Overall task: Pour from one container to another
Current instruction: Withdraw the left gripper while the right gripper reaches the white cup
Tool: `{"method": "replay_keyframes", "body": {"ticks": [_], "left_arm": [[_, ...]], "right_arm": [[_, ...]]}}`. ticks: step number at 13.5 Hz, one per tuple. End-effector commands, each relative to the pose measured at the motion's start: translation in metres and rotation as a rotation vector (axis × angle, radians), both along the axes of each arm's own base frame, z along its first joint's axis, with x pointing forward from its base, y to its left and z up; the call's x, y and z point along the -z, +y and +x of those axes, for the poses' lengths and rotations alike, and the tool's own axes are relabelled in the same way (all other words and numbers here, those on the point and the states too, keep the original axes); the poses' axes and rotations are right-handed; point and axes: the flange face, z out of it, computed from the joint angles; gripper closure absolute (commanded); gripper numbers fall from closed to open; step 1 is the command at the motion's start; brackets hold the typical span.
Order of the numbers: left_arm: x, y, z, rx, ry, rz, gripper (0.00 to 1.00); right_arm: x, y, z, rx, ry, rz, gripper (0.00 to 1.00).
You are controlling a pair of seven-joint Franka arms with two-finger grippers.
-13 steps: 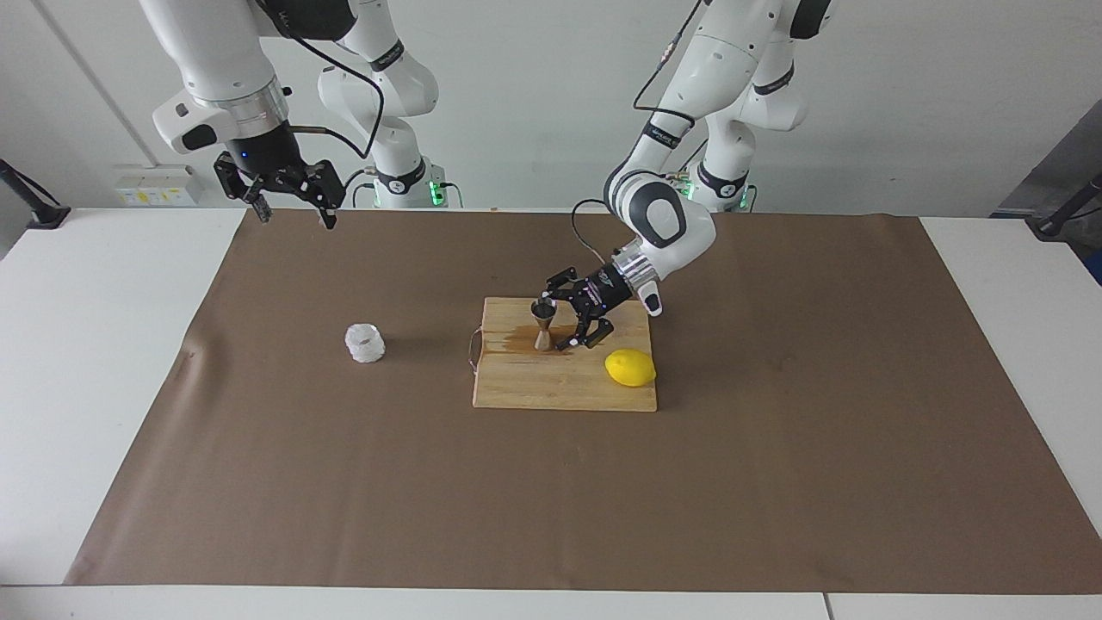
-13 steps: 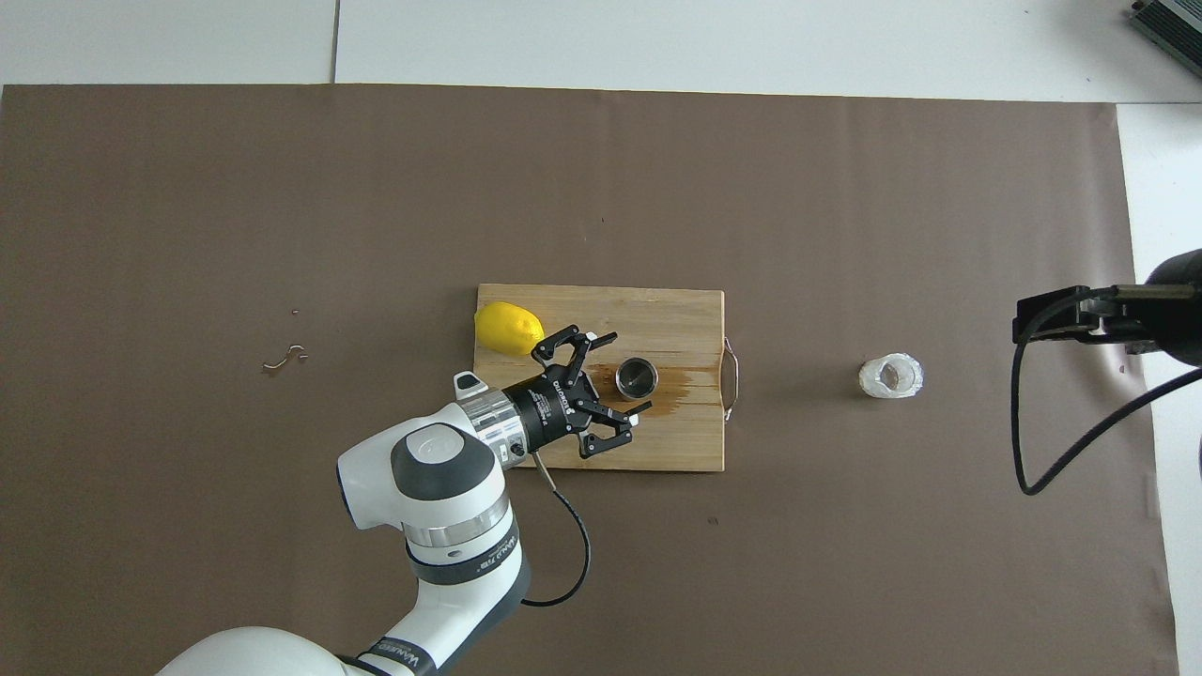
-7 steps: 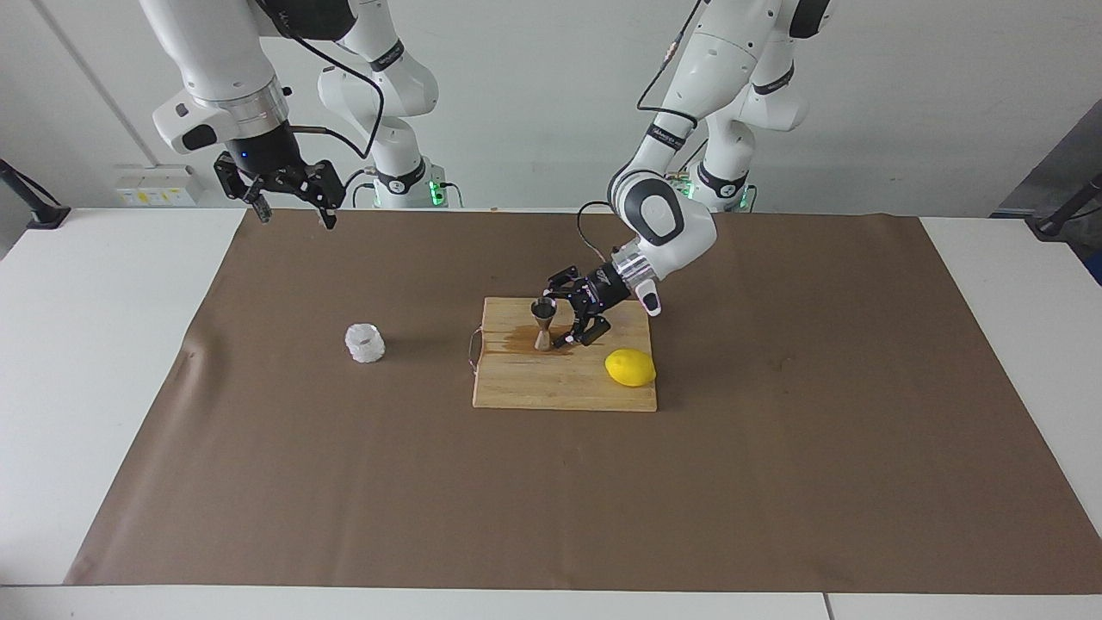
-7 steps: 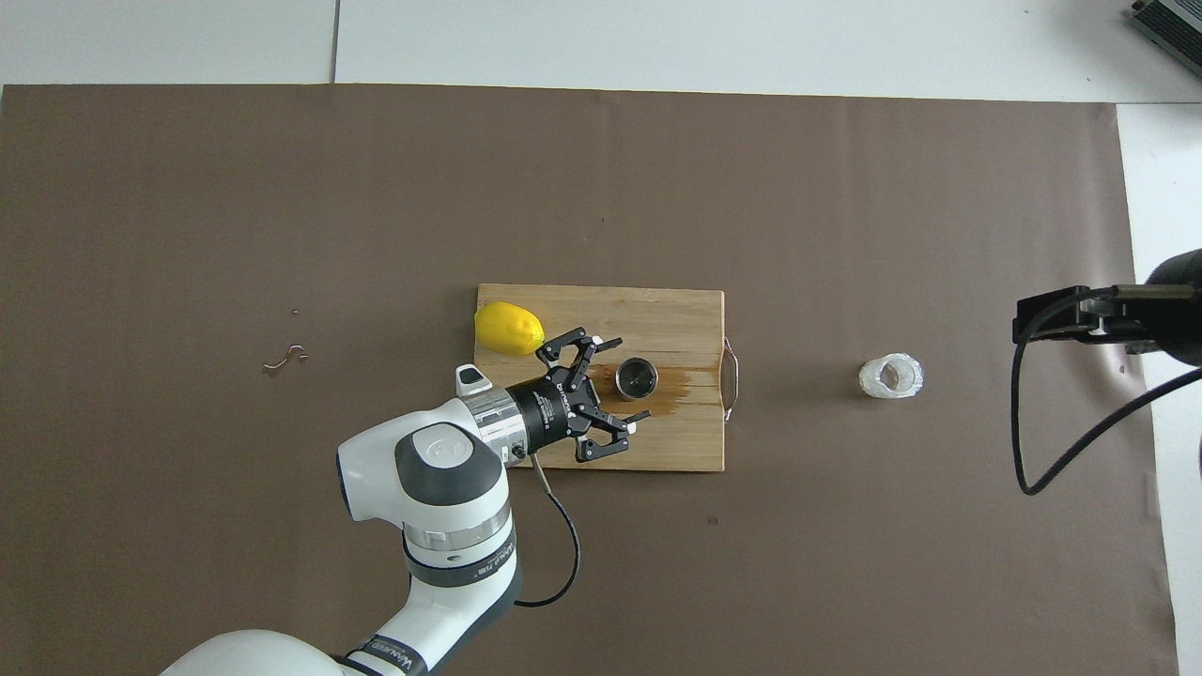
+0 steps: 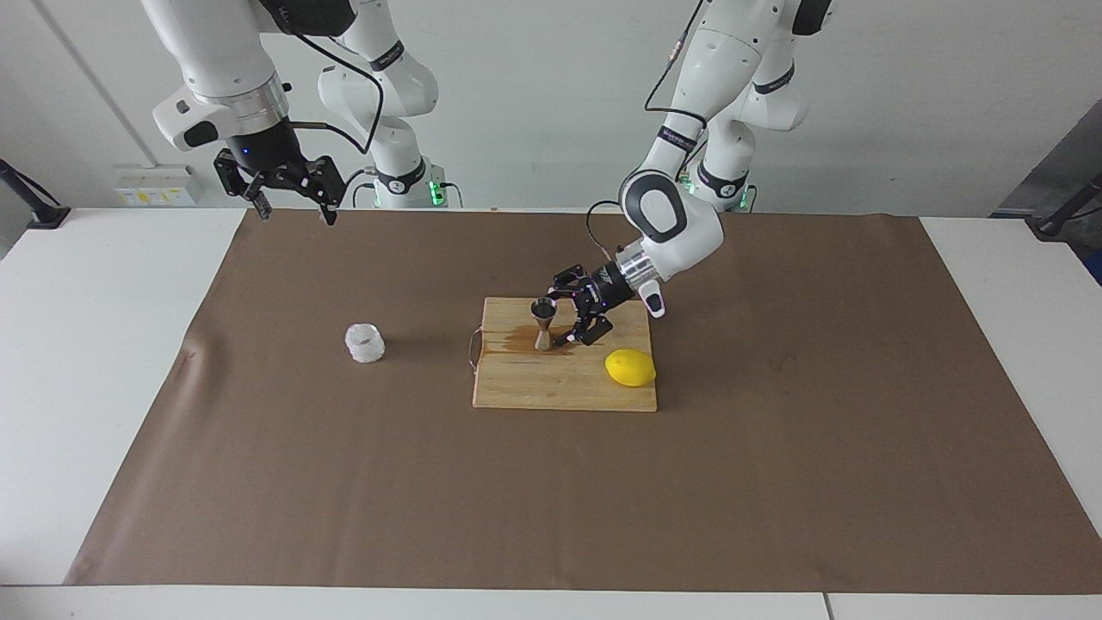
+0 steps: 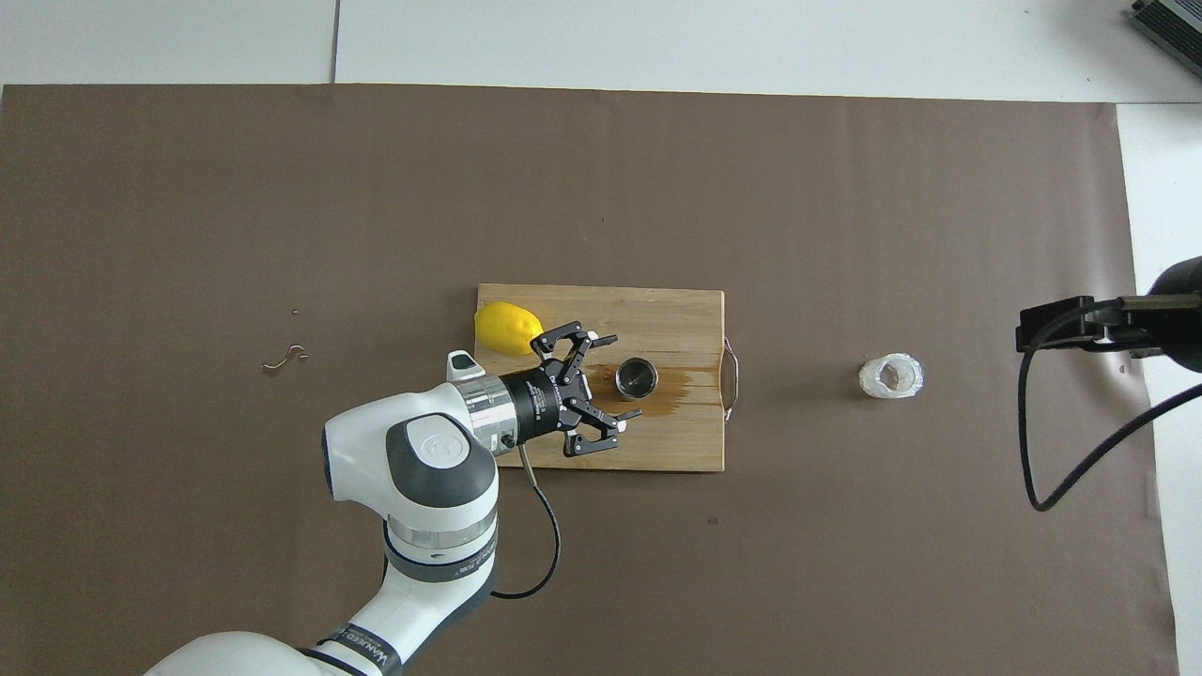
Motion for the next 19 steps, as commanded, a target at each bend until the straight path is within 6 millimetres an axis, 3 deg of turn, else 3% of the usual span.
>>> {"method": "replay_keyframes", "body": {"ticks": [1,5,7,10,13,17,19], "left_arm": [[-0.011,0.015,0.003,0.009,0.018,-0.011,0.0],[-0.019,0.033,0.009,0.101,0.061,0.017,0.0],[-0.034,0.049,0.022,0.203,0.139,0.06,0.0],[-0.062,0.07,0.044,0.29,0.209,0.131,0.0],[-0.098,0.101,0.05,0.385,0.176,0.224,0.0],[-0.141,0.136,0.074,0.526,0.151,0.37,0.0],[-0.162,0.149,0.082,0.596,0.131,0.474,0.0]], "right_arm": [[-0.001,-0.002,-0.006,-0.059,0.004,0.008,0.0],[0.008,-0.005,-0.011,-0.198,0.024,0.008,0.0],[0.023,-0.011,-0.014,-0.243,0.022,0.007,0.0],[0.042,-0.011,-0.02,-0.365,0.0,0.004,0.0],[0.055,-0.011,-0.023,-0.5,0.016,0.005,0.0],[0.077,-0.016,-0.036,-0.677,0.015,0.02,0.0],[0.086,-0.027,-0.037,-0.751,0.009,0.058,0.0]]}}
